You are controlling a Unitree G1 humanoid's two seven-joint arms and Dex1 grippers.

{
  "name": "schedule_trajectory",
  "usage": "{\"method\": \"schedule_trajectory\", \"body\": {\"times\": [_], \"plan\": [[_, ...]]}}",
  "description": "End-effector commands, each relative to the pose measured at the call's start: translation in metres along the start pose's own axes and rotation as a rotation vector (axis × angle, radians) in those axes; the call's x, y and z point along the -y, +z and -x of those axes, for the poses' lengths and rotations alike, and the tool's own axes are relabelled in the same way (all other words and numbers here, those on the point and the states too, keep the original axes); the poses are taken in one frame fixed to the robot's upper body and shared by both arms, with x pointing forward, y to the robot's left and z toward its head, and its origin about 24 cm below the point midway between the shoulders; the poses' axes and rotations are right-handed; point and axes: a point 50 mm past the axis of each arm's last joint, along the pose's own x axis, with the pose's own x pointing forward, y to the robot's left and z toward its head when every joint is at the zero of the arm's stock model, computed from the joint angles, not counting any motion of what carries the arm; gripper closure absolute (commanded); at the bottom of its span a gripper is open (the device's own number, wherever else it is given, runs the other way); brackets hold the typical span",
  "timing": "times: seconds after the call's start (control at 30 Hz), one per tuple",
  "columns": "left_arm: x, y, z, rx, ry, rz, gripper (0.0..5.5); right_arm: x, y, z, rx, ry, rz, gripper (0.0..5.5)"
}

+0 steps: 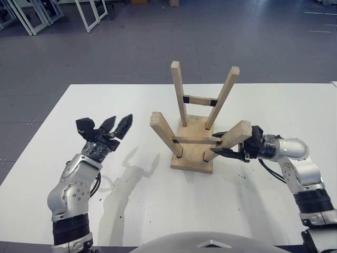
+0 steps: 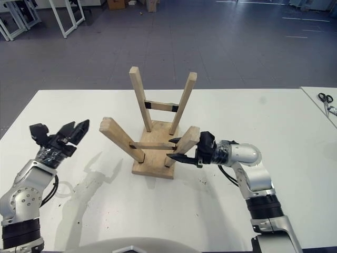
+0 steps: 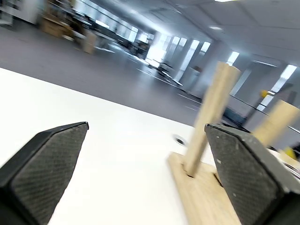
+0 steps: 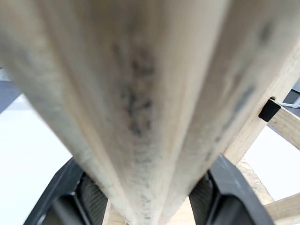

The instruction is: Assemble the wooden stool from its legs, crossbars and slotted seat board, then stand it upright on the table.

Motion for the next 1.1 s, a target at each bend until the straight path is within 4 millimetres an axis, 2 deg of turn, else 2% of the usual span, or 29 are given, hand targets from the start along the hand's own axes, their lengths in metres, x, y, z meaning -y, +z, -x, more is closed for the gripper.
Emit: {"method": "schedule_trajectory", "body": {"times": [0.03, 0.13, 0.27, 0.3, 0.37, 0.43, 0.6, 0.67, 0.8, 1.1], "plan": [[0.021, 0.024, -0.001, 0.144, 0.092, -0.166, 1.21, 0.003, -0.016, -0.004, -0.074, -0.054, -0.025, 3.48], [0.074, 0.06, -0.005, 0.305, 0.023, -0.251, 1.69, 0.004, -0.019, -0.007, -0.086, -0.067, -0.025, 3.48], [0.148, 0.102, -0.02, 0.464, -0.154, -0.24, 2.3, 0.005, -0.021, -0.007, -0.092, -0.084, -0.026, 3.48], [0.162, 0.107, -0.023, 0.457, -0.197, -0.25, 2.55, 0.005, -0.022, -0.007, -0.093, -0.084, -0.026, 3.48], [0.182, 0.1, -0.029, 0.362, -0.255, -0.316, 2.81, 0.006, -0.023, -0.008, -0.099, -0.095, -0.029, 3.48], [0.192, 0.078, -0.033, 0.219, -0.279, -0.37, 2.81, 0.006, -0.024, -0.008, -0.107, -0.11, -0.033, 3.48], [0.198, 0.0, -0.04, -0.219, -0.338, -0.585, 2.81, 0.008, -0.024, -0.009, -0.092, -0.113, -0.047, 3.48], [0.194, -0.014, -0.039, -0.281, -0.343, -0.621, 2.81, 0.012, -0.021, -0.011, -0.082, -0.107, -0.045, 3.48], [0.196, -0.021, -0.039, -0.293, -0.358, -0.62, 2.81, 0.018, -0.017, -0.012, -0.072, -0.097, -0.035, 3.48], [0.2, -0.017, -0.048, -0.235, -0.333, -0.606, 2.81, 0.021, -0.016, -0.011, -0.013, -0.11, -0.101, 3.48]]}}
